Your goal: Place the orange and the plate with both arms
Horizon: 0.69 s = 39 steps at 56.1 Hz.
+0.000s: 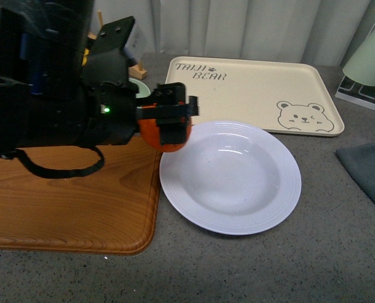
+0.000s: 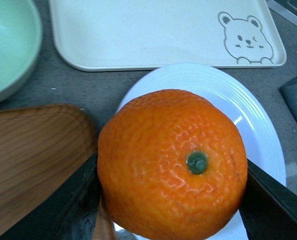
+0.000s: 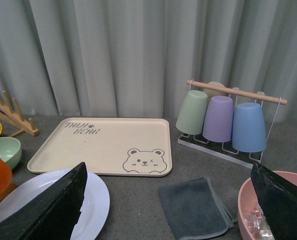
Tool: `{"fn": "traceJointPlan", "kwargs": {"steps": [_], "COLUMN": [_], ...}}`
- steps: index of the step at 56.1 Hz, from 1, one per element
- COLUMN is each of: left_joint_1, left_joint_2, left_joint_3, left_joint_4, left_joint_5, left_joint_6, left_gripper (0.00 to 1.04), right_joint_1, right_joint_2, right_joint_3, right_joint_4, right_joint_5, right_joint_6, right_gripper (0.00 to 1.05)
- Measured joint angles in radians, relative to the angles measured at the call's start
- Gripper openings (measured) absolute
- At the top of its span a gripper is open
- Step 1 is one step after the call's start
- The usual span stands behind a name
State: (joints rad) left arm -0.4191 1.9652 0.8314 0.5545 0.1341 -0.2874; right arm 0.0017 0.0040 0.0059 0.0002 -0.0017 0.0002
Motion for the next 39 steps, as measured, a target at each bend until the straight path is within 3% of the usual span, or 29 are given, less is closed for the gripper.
{"fn": "traceJointPlan", "kwargs": {"steps": [17, 39], "left_joint_1": [-0.124, -0.171], "left_joint_2": [0.163, 0.269], "left_joint_3": [0.12, 0.206], "left_joint_4": [-0.036, -0.078], "left_joint_5": [-0.03, -0.055], "left_joint_6": [-0.037, -0.043], "left_gripper": [0.68, 0.7], "right_joint_1": [0.0, 0.0], "right_joint_2": [0.0, 0.0], "right_joint_3": [0.0, 0.0], "right_joint_4": [0.0, 0.0], "right_joint_5": [0.0, 0.0], "right_joint_6": [0.0, 0.0], "right_gripper": [0.96, 0.96]}}
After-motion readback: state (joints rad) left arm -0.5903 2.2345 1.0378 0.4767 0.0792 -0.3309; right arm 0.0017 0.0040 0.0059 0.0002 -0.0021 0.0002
